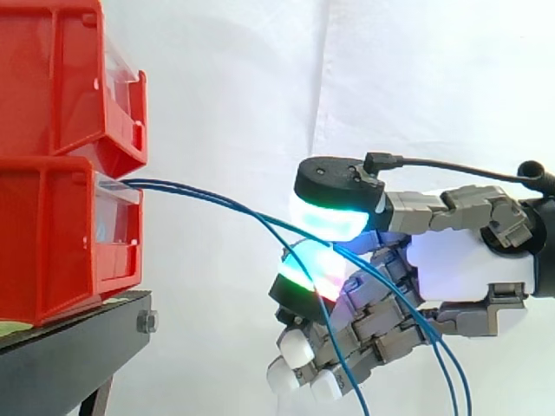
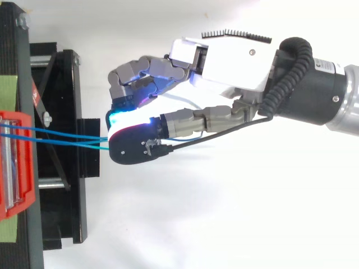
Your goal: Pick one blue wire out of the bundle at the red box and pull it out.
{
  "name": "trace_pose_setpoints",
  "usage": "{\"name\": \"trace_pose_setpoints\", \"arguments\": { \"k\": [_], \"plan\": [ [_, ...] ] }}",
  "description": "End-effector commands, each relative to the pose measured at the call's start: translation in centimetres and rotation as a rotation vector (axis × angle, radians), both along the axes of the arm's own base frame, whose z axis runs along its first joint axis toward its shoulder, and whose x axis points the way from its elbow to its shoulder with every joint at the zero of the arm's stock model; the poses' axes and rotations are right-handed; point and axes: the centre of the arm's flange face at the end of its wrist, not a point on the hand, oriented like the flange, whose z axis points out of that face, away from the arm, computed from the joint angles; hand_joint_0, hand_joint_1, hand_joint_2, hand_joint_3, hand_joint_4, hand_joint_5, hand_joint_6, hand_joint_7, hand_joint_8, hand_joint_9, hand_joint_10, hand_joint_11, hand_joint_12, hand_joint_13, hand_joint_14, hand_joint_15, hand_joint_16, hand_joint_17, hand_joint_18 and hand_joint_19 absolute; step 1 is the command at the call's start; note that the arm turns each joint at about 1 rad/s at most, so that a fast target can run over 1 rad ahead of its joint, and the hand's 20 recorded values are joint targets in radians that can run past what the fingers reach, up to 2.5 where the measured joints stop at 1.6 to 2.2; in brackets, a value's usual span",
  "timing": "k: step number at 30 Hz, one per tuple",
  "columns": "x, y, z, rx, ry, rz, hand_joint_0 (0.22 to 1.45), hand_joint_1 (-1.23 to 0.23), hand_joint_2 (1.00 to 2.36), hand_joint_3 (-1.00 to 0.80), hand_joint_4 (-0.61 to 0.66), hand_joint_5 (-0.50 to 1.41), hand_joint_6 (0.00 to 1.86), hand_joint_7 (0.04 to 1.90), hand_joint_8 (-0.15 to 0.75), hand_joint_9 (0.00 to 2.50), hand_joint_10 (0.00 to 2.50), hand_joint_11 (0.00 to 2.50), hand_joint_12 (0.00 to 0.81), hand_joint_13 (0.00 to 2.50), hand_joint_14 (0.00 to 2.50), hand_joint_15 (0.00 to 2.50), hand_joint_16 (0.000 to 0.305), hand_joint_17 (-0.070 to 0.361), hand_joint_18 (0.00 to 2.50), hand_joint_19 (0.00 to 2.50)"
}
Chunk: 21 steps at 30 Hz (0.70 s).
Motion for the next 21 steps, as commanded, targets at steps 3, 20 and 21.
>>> {"name": "trace_pose_setpoints", "arguments": {
  "k": [3,20,21],
  "plan": [
    [-0.01,-0.01,-0.02,0.0,0.0,-0.001,0.58,-0.71,1.02,-0.21,0.29,-0.13,0.71,1.23,0.284,0.9,0.02,0.63,0.387,0.56,0.01,0.26,0.06,0.134,0.44,0.45],
    [0.02,-0.01,0.05,0.014,-0.004,-0.002,0.52,-0.53,1.01,-0.39,0.29,-0.1,0.61,1.3,0.291,0.92,0.02,0.61,0.396,0.55,0.01,0.27,0.063,0.141,0.44,0.47],
    [0.02,-0.01,0.05,0.015,-0.005,-0.002,0.52,-0.52,1.01,-0.41,0.29,-0.1,0.6,1.31,0.295,0.92,0.02,0.61,0.401,0.56,0.01,0.27,0.063,0.142,0.44,0.47]
  ]
}}
